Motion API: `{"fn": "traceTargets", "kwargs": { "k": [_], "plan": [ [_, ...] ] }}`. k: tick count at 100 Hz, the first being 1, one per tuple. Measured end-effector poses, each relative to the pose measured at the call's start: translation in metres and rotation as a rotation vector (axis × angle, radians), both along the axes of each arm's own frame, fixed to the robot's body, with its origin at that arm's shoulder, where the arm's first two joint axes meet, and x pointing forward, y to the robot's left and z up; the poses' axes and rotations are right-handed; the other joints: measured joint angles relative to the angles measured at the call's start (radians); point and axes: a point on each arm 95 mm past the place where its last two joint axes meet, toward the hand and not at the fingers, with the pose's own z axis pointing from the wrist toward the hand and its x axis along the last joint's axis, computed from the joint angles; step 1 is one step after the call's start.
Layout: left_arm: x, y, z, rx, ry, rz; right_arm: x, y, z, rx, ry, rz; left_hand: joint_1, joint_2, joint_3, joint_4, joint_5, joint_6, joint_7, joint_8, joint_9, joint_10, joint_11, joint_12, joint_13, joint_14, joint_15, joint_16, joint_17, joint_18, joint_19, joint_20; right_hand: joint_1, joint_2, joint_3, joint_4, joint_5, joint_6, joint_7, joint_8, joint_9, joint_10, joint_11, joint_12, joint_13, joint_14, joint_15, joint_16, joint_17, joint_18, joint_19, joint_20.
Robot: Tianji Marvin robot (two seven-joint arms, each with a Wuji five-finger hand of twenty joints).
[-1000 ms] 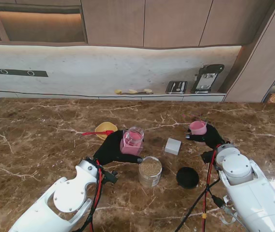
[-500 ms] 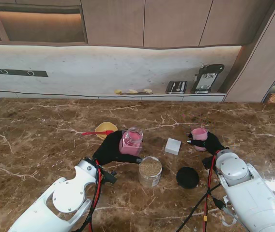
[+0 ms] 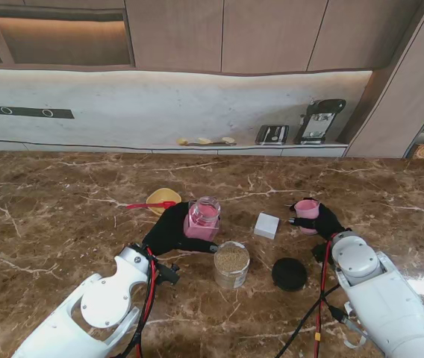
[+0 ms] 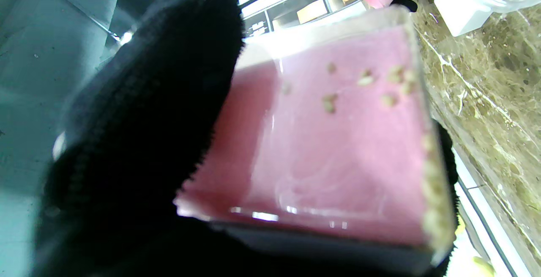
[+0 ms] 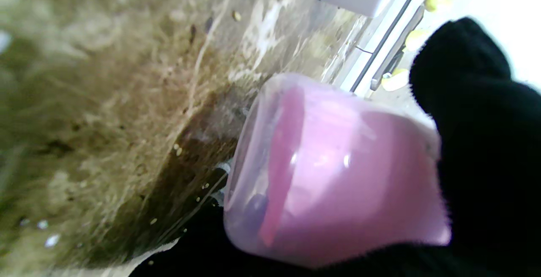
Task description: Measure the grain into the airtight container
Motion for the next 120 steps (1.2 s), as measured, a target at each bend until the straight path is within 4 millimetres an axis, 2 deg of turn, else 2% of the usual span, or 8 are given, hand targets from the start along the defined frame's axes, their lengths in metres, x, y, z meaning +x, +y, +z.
{"fn": "traceTargets", "kwargs": {
  "k": [12, 37, 93, 120],
  "plan": [
    [0.0, 0.001, -0.001, 0.0, 0.001, 0.004, 0.001, 0.0, -0.002, -0.031, 0.003, 0.013, 0.0, 0.0, 0.0, 0.0, 0.0, 0.0, 0.0, 0.0, 0.0, 0.0, 0.0, 0.0, 0.0, 0.0, 0.0, 0.0, 0.0, 0.0, 0.0, 0.0, -0.01, 0.018, 0.0, 0.02, -0.05, -0.01, -0.038, -0.024, -0.009, -0.015, 0.0, -0.012, -0.005, -0.016, -0.005, 0.0, -0.005, -0.015, -0.01, 0.0],
    [0.0, 0.002, 0.001, 0.001, -0.003, 0.002, 0.003, -0.002, -0.004, -0.042, -0.001, -0.001, 0.0, 0.0, 0.0, 0.0, 0.0, 0.0, 0.0, 0.0, 0.004, 0.0, 0.0, 0.0, 0.0, 0.0, 0.0, 0.0, 0.0, 0.0, 0.0, 0.0, -0.01, 0.02, 0.012, 0.02, -0.098, -0.012, -0.069, -0.062, -0.011, -0.03, 0.0, -0.012, -0.005, -0.032, -0.01, 0.0, -0.005, -0.028, -0.01, 0.0],
    [0.0, 0.003, 0.001, -0.001, -0.009, -0.003, -0.001, -0.012, -0.005, -0.079, -0.006, -0.013, 0.0, 0.0, 0.004, 0.0, 0.0, 0.0, 0.0, 0.0, 0.004, 0.0, 0.0, 0.0, 0.0, 0.0, 0.0, 0.0, 0.0, 0.0, 0.0, 0.0, 0.004, 0.047, 0.097, 0.021, -0.214, 0.005, -0.162, -0.1, -0.011, -0.031, 0.0, -0.012, -0.006, -0.033, -0.01, 0.0, -0.005, -0.028, -0.011, 0.0],
    [-0.001, 0.003, 0.001, -0.003, -0.01, -0.001, -0.007, -0.022, -0.006, -0.077, -0.016, -0.029, 0.0, 0.0, 0.004, 0.0, 0.0, -0.001, 0.0, 0.0, 0.004, 0.0, 0.0, 0.0, 0.0, 0.0, 0.0, 0.001, 0.0, 0.0, 0.0, 0.0, -0.01, -0.016, 0.188, 0.022, -0.276, 0.038, -0.255, -0.123, -0.016, -0.031, 0.0, -0.012, -0.011, -0.033, -0.002, 0.042, -0.01, -0.028, -0.011, -0.001]
  ]
}}
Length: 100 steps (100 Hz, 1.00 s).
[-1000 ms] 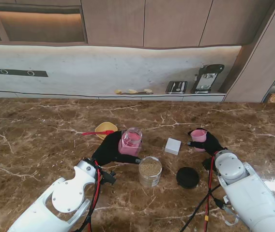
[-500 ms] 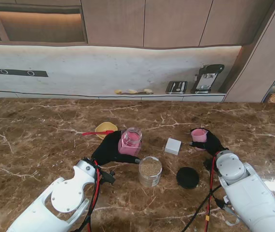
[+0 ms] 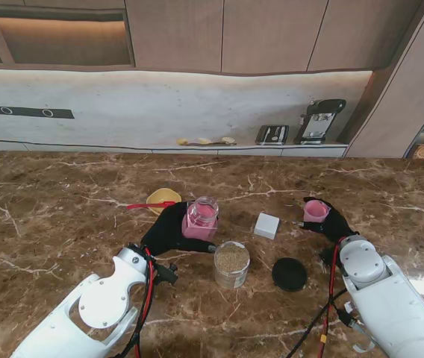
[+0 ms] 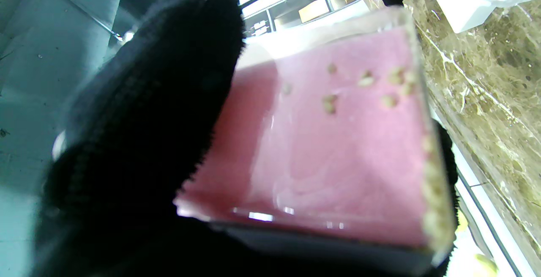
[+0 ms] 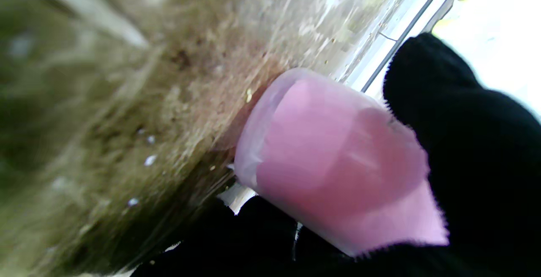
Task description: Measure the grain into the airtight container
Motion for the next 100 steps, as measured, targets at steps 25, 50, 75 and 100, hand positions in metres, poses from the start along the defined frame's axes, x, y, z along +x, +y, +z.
{"fn": "traceTargets", "kwargs": {
  "k": [25, 50, 75, 100],
  "plan": [
    [-0.001, 0.0, -0.001, -0.001, 0.001, 0.001, -0.009, -0.01, 0.0, 0.005, -0.006, -0.001, 0.0, 0.0, 0.0, 0.0, 0.0, 0.0, 0.0, 0.0, 0.0, 0.0, 0.0, 0.0, 0.0, 0.0, 0.0, 0.0, 0.0, 0.0, 0.0, 0.0, -0.04, -0.04, 0.033, 0.0, -0.039, 0.039, -0.069, -0.01, -0.005, 0.014, 0.0, 0.0, -0.011, 0.009, 0.013, 0.027, -0.019, 0.005, 0.022, 0.011],
    [-0.001, 0.0, -0.001, -0.001, 0.0, 0.0, -0.011, -0.013, 0.001, 0.02, -0.008, -0.007, 0.0, 0.0, 0.001, -0.002, 0.0, 0.0, 0.0, 0.0, 0.0, 0.0, 0.0, 0.0, 0.0, 0.0, 0.0, 0.0, 0.0, 0.0, 0.0, 0.0, -0.051, -0.084, 0.066, 0.0, -0.101, 0.101, -0.156, -0.01, -0.008, 0.024, 0.0, 0.0, -0.012, 0.02, 0.02, 0.05, -0.028, 0.013, 0.042, 0.06],
    [0.0, 0.001, -0.001, 0.0, -0.001, 0.0, -0.013, -0.018, 0.003, 0.027, -0.026, -0.023, 0.0, 0.0, 0.001, -0.002, 0.0, 0.0, 0.0, 0.0, 0.0, 0.0, 0.0, 0.0, 0.0, 0.0, 0.0, 0.001, 0.0, 0.0, 0.0, 0.0, -0.075, -0.147, 0.115, 0.0, -0.192, 0.115, -0.225, -0.041, -0.024, 0.058, 0.001, 0.0, -0.013, 0.056, 0.039, 0.069, -0.044, 0.041, 0.116, 0.147],
    [0.0, 0.001, -0.001, 0.002, -0.002, 0.002, -0.027, -0.028, 0.013, -0.001, -0.057, 0.0, 0.0, 0.0, 0.001, -0.002, 0.0, 0.0, 0.0, 0.0, 0.0, 0.0, 0.0, 0.0, 0.0, 0.0, 0.0, 0.001, 0.0, 0.0, 0.0, 0.0, -0.075, -0.176, 0.125, 0.0, -0.192, 0.113, -0.226, -0.062, -0.034, 0.104, -0.001, 0.0, 0.0, 0.203, 0.054, 0.069, -0.037, 0.207, 0.221, 0.211]
  ]
}}
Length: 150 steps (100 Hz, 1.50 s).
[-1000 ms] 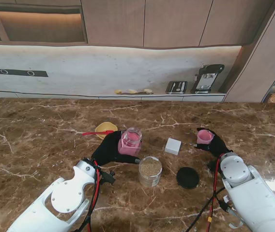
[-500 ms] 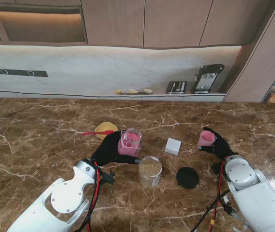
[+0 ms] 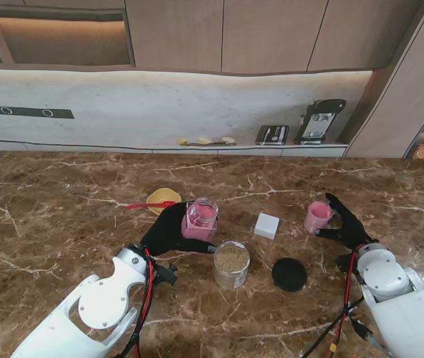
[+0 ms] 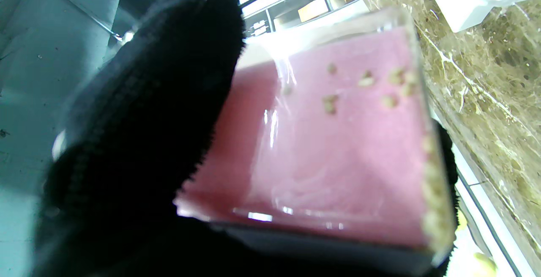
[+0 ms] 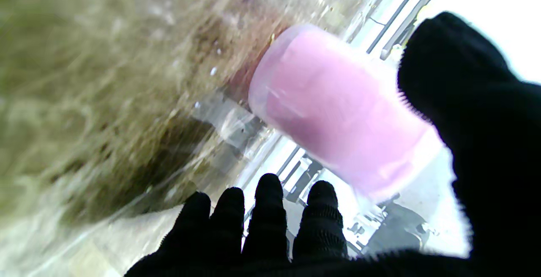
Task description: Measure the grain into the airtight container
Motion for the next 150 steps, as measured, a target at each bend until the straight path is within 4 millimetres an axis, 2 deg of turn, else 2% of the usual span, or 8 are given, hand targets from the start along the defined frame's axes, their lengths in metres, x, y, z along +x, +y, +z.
{"fn": "traceTargets", "kwargs": {
  "k": [11, 37, 58, 89, 103, 121, 143, 150],
  "plan": [
    [0.0, 0.0, -0.001, 0.001, 0.002, -0.001, -0.007, -0.008, 0.009, -0.01, -0.028, 0.003, 0.0, 0.0, 0.001, 0.0, 0.0, 0.0, 0.0, 0.0, 0.0, 0.0, 0.0, 0.0, 0.0, 0.0, 0.0, 0.0, 0.0, 0.0, 0.0, 0.0, 0.0, 0.0, 0.0, 0.0, 0.0, -0.001, 0.0, -0.01, -0.001, 0.0, 0.0, 0.0, 0.0, 0.002, -0.001, 0.0, 0.0, 0.116, 0.033, 0.012],
    [0.0, 0.0, -0.001, 0.002, 0.002, -0.001, -0.021, -0.01, 0.051, -0.118, -0.16, 0.084, 0.0, 0.0, 0.002, -0.001, 0.0, 0.0, 0.0, 0.0, 0.0, 0.0, 0.0, 0.0, 0.0, 0.0, 0.0, 0.0, 0.0, 0.0, 0.0, 0.0, 0.0, 0.041, -0.014, 0.0, 0.0, -0.007, 0.011, 0.021, 0.0, 0.004, 0.0, 0.0, 0.0, 0.01, 0.009, 0.0, 0.0, 0.128, 0.034, 0.014],
    [0.001, 0.0, 0.0, 0.004, -0.004, -0.003, -0.023, 0.006, 0.096, -0.182, -0.292, 0.17, 0.0, 0.0, 0.002, -0.001, 0.0, 0.0, 0.0, 0.0, 0.0, 0.0, 0.0, 0.0, 0.0, -0.001, 0.0, 0.0, 0.0, 0.0, 0.0, 0.0, 0.004, 0.106, -0.055, 0.0, 0.058, 0.0, 0.039, 0.103, 0.057, 0.01, 0.004, 0.0, 0.035, 0.031, 0.113, 0.002, -0.011, 0.129, 0.13, 0.146],
    [-0.001, 0.004, 0.004, 0.008, -0.019, 0.002, -0.021, 0.039, 0.151, -0.313, -0.427, 0.311, 0.0, 0.0, 0.002, -0.001, 0.0, 0.0, 0.0, 0.0, 0.0, 0.0, 0.0, 0.0, 0.0, -0.001, 0.0, 0.0, 0.0, 0.0, 0.0, 0.0, 0.006, 0.145, -0.076, 0.0, 0.163, 0.058, 0.113, 0.168, 0.189, 0.033, 0.019, -0.024, 0.193, 0.075, 0.167, -0.03, 0.169, 0.152, 0.177, 0.15],
    [-0.002, 0.005, 0.005, 0.009, -0.024, 0.002, -0.021, 0.053, 0.164, -0.362, -0.455, 0.365, 0.0, 0.0, 0.002, -0.001, 0.0, 0.0, 0.0, 0.0, 0.0, 0.0, 0.0, 0.0, 0.0, -0.001, 0.0, 0.0, 0.0, 0.0, 0.0, 0.0, 0.043, 0.147, -0.075, 0.0, 0.228, 0.131, 0.216, 0.202, 0.288, 0.058, 0.054, -0.036, 0.319, 0.096, 0.194, -0.044, 0.3, 0.167, 0.278, 0.078],
    [-0.002, 0.006, 0.005, 0.008, -0.032, 0.001, -0.021, 0.077, 0.175, -0.398, -0.478, 0.404, 0.0, 0.0, 0.002, -0.001, 0.0, 0.0, 0.0, 0.0, 0.0, 0.0, 0.0, 0.0, 0.0, -0.001, 0.0, 0.001, 0.0, 0.0, 0.0, 0.0, 0.081, 0.157, -0.075, 0.0, 0.326, 0.166, 0.38, 0.243, 0.429, 0.085, 0.118, -0.036, 0.538, 0.132, 0.269, -0.044, 0.511, 0.197, 0.51, -0.112],
    [-0.003, 0.006, 0.006, 0.006, -0.036, 0.0, -0.019, 0.107, 0.177, -0.528, -0.402, 0.498, 0.0, 0.0, 0.002, -0.001, 0.0, 0.0, 0.0, 0.0, 0.0, 0.0, 0.0, 0.0, 0.0, -0.001, 0.0, 0.007, 0.0, 0.0, 0.0, 0.0, 0.169, 0.159, -0.061, 0.0, 0.343, 0.166, 0.441, 0.277, 0.468, 0.094, 0.159, -0.02, 0.602, 0.146, 0.311, -0.044, 0.593, 0.216, 0.634, -0.225],
    [-0.003, 0.006, 0.006, 0.006, -0.036, 0.0, -0.018, 0.117, 0.175, -0.598, -0.364, 0.536, 0.0, 0.0, 0.002, -0.001, 0.0, 0.0, 0.0, 0.0, 0.0, 0.0, 0.0, 0.0, 0.0, -0.001, 0.0, 0.009, 0.0, 0.0, 0.0, 0.0, 0.176, 0.159, -0.051, 0.0, 0.343, 0.166, 0.441, 0.277, 0.468, 0.094, 0.16, -0.008, 0.602, 0.154, 0.311, -0.035, 0.6, 0.219, 0.659, -0.303]
  ]
}}
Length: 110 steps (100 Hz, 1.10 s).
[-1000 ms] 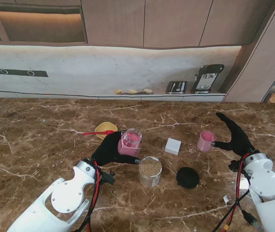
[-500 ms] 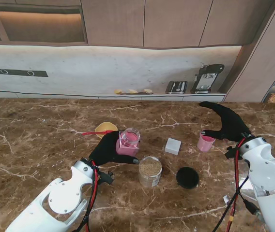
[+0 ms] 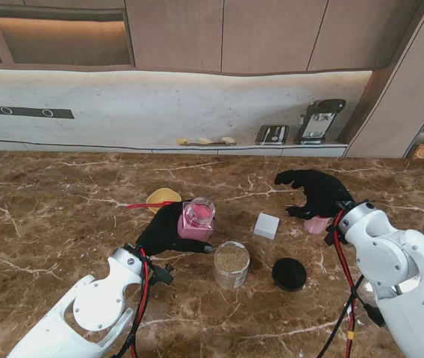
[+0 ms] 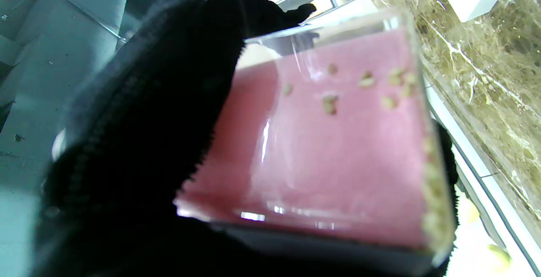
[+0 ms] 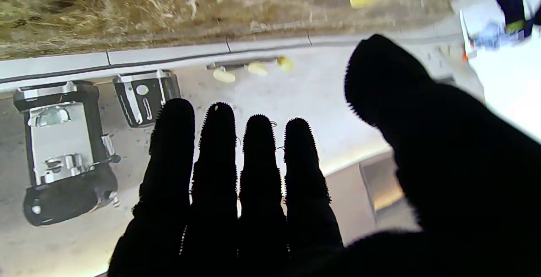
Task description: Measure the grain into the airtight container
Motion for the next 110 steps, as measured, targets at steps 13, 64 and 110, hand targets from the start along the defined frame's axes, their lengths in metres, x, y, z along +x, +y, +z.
{"fn": "traceTargets", "kwargs": {
  "k": [13, 64, 110],
  "plan": [
    [-0.001, 0.001, 0.001, -0.001, -0.001, 0.002, 0.004, 0.019, -0.004, -0.098, 0.024, 0.042, 0.0, 0.0, 0.0, 0.0, 0.0, 0.0, 0.0, 0.0, 0.0, 0.0, 0.0, 0.0, 0.0, 0.0, 0.0, 0.002, 0.0, 0.0, 0.0, 0.0, 0.028, 0.008, 0.012, 0.0, -0.001, 0.01, 0.0, 0.0, -0.005, 0.001, 0.004, 0.009, 0.0, 0.001, 0.0, 0.001, 0.02, 0.001, 0.013, -0.024],
    [-0.001, 0.001, 0.001, -0.002, 0.0, 0.001, 0.046, 0.063, -0.052, -0.495, 0.141, 0.12, 0.0, 0.0, 0.0, 0.0, 0.0, 0.0, 0.0, 0.0, 0.0, 0.0, 0.0, 0.0, 0.0, 0.0, 0.0, 0.002, 0.0, 0.0, 0.0, 0.0, 0.029, 0.03, 0.032, 0.022, -0.097, 0.022, -0.105, -0.064, -0.164, 0.0, -0.004, 0.01, -0.086, 0.002, -0.03, 0.004, -0.051, 0.014, -0.002, -0.051],
    [-0.003, 0.004, -0.001, -0.004, 0.005, 0.013, 0.056, 0.072, -0.091, -0.706, 0.205, 0.082, 0.0, 0.0, 0.0, 0.0, 0.0, 0.0, 0.0, 0.0, 0.0, 0.0, 0.0, 0.0, 0.0, -0.001, 0.0, 0.002, 0.0, 0.0, 0.0, 0.0, -0.204, -0.012, 0.012, 0.022, -0.229, 0.075, -0.093, 0.028, -0.383, 0.023, 0.016, 0.059, -0.225, 0.036, -0.062, 0.009, -0.125, 0.061, -0.064, -0.051]
  ]
}}
